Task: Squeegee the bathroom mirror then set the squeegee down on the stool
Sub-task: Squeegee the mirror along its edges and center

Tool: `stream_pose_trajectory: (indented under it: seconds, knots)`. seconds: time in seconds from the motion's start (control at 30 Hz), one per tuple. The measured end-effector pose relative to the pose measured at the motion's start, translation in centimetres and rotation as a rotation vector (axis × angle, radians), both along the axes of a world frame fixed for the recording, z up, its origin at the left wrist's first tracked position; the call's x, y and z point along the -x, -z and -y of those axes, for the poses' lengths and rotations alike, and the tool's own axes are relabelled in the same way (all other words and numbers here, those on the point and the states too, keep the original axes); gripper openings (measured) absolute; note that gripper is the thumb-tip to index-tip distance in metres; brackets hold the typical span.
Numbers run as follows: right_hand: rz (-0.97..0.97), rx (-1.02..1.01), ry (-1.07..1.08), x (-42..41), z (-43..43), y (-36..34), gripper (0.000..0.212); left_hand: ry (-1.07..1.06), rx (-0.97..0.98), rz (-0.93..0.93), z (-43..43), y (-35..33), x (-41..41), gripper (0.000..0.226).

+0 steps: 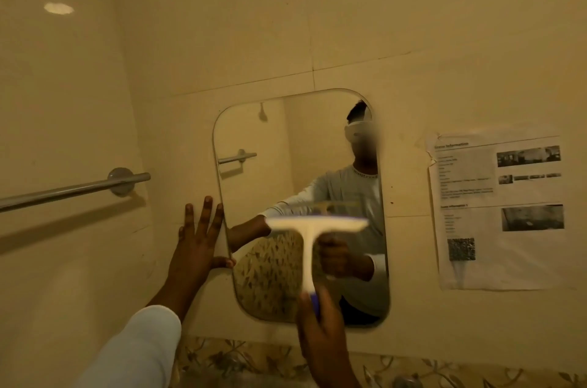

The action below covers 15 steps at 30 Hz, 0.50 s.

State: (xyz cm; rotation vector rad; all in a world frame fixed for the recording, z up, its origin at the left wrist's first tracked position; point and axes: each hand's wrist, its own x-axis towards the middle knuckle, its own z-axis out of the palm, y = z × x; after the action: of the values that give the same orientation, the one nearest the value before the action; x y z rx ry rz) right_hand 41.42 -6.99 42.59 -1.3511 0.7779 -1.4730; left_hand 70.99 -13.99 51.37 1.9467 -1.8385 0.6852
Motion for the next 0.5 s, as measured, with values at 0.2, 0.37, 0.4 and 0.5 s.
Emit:
stream_pose_trajectory:
  seconds: [0.2,0.37,0.4,0.5]
  knots:
    - [0.112,0.302,-0.193,-6.6,4.8,-14.8,0.034,-0.046,-0.022,-0.02,-0.3,0.0,0.2,0.14]
    - [0.147,0.295,-0.258,-9.9,7.1,-17.8,0.024,-0.14,-0.018,-0.019,0.1,-0.1,0.5,0.149]
    - [0.144,0.297,-0.257,-10.3,7.4,-17.7,0.023,-0.143,-0.021,-0.021,0.1,-0.1,0.5,0.149]
    - [0.1,0.296,-0.196,-11.3,8.0,-17.0,0.024,-0.133,-0.025,-0.016,0.0,-0.1,0.4,0.146]
